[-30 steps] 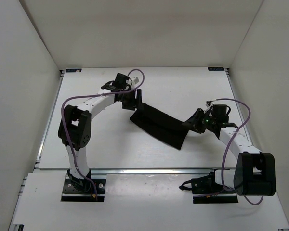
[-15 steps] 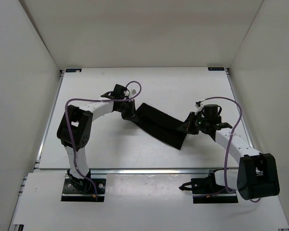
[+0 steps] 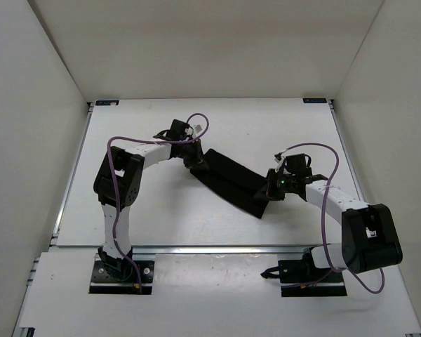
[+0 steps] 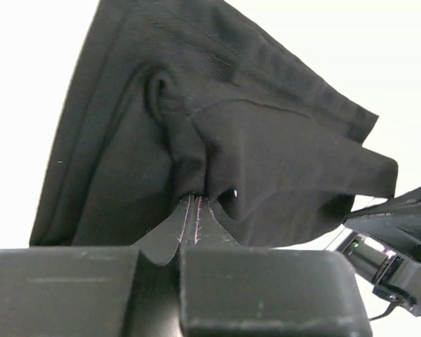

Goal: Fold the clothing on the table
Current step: Fold the skirt

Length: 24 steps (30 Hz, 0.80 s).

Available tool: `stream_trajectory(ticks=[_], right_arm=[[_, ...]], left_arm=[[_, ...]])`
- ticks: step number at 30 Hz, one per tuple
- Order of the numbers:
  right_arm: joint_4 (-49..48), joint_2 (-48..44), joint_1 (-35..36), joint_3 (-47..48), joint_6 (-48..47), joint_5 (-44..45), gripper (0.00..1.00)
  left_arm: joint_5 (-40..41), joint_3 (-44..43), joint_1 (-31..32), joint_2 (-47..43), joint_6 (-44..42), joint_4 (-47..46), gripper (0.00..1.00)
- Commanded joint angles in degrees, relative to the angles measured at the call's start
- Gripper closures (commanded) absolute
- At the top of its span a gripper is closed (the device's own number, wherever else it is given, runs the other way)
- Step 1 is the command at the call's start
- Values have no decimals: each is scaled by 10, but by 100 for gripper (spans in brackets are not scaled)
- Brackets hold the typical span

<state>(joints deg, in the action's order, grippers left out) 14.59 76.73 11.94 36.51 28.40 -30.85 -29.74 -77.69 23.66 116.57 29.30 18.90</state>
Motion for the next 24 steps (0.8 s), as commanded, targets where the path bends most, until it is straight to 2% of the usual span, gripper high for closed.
stream_trajectory(ticks=[1, 6, 10, 14, 17, 18, 20, 23, 24], right_arm=[[-10, 4, -6, 22, -17, 10, 100], [-5, 35, -17, 40, -26, 19, 100], [-5, 51, -21, 56, -36, 30, 100], [-5, 55, -29, 66, -38, 43, 100], [-10, 46, -40, 66, -40, 58, 100], [-10, 46, -46, 66, -48, 55, 100], [-5, 36, -57, 73, -50, 51, 100], [5, 21, -56, 81, -76, 64, 91], [9, 15, -57, 89, -86, 67, 88]], left_arm=[[-17, -32, -10, 13, 20, -32, 98], [-44, -97, -11, 57, 65, -64, 98], [-85, -160, -2, 95, 123, -133, 97], [-131, -214, 9, 131, 212, -248, 94], [-135, -243, 13, 148, 240, -266, 92], [-137, -242, 10, 147, 242, -262, 88], [-121, -223, 5, 124, 224, -240, 70], [-68, -159, -12, 67, 139, -189, 30], [-44, -150, -17, 44, 115, -151, 25]])
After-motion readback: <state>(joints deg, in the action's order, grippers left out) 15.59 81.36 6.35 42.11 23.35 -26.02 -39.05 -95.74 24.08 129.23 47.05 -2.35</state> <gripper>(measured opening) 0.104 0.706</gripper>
